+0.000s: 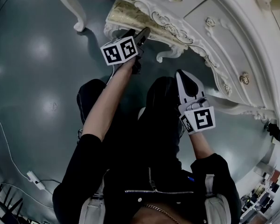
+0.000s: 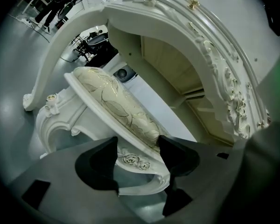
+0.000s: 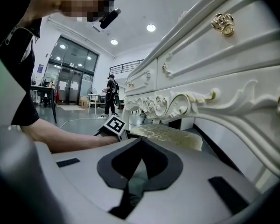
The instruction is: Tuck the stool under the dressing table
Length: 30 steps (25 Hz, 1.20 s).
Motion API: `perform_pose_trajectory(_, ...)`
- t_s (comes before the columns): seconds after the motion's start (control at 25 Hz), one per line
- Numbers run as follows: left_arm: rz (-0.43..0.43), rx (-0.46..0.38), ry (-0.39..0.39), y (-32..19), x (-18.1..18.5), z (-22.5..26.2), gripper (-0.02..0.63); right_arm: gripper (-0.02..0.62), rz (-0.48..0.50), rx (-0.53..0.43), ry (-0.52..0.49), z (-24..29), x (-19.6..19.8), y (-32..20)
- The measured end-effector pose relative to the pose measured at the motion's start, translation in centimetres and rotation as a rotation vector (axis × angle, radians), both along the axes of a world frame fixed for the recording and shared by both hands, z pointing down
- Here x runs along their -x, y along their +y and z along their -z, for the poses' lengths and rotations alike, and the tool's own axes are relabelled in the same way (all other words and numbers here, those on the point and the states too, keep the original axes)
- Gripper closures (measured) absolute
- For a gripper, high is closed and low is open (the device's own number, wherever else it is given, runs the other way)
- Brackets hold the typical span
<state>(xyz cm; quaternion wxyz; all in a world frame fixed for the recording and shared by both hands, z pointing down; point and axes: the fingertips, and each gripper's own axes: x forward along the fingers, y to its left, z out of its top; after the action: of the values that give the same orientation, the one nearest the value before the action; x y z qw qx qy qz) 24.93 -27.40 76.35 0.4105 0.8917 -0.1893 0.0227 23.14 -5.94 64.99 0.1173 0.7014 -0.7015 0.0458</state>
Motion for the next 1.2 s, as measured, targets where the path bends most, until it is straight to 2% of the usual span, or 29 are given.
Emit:
perform_pose_trajectory(0.16,-0.014,-0.017,0.005,0.2,0.3,0.1,0.324,0.589,0.013,-0.004,-0.001,0.0,0.4,-0.3)
perform_pose_trajectory(0.32,-0.046,-0.121,-0.061,0.6,1.3,0.5,0.327,0.589,0.022,-0.008,-0.003,0.1,0.5,-0.6)
perform_pose_trajectory(0.48,-0.05,-0.253,-0.175,1.0,3.4,0.3,0.507,0.589,0.038,-0.009,-0.018,0.1,0.8,-1.3)
perform_pose_trajectory(0.56,-0.054,-0.31,-0.191,1.1,4.3,0.7,0.559,0.589,0.05,-0.011,-0.027,0.2,1.2,-1.8)
perform_pose_trajectory(0.64,-0.062,-0.361,-0.192,1.1,5.1,1.5,0.582,0.589,0.061,-0.011,-0.036,0.6,1.5,-2.2)
perform_pose_trajectory(0.8,-0.065,-0.435,-0.231,1.4,6.6,3.7,0.584,0.589,0.074,-0.001,-0.052,1.9,2.0,-2.9)
perform_pose_trajectory(0.92,-0.057,-0.44,-0.251,1.7,7.7,5.8,0.584,0.589,0.082,0.002,-0.066,4.4,2.7,-3.1)
perform_pose_trajectory(1.04,-0.035,-0.422,-0.263,2.1,9.0,8.2,0.584,0.589,0.128,0.004,-0.029,7.5,4.5,-3.4)
perform_pose_trajectory(1.2,-0.059,-0.475,-0.299,3.2,9.5,13.2,0.584,0.589,0.175,0.012,-0.022,12.6,5.9,-3.8)
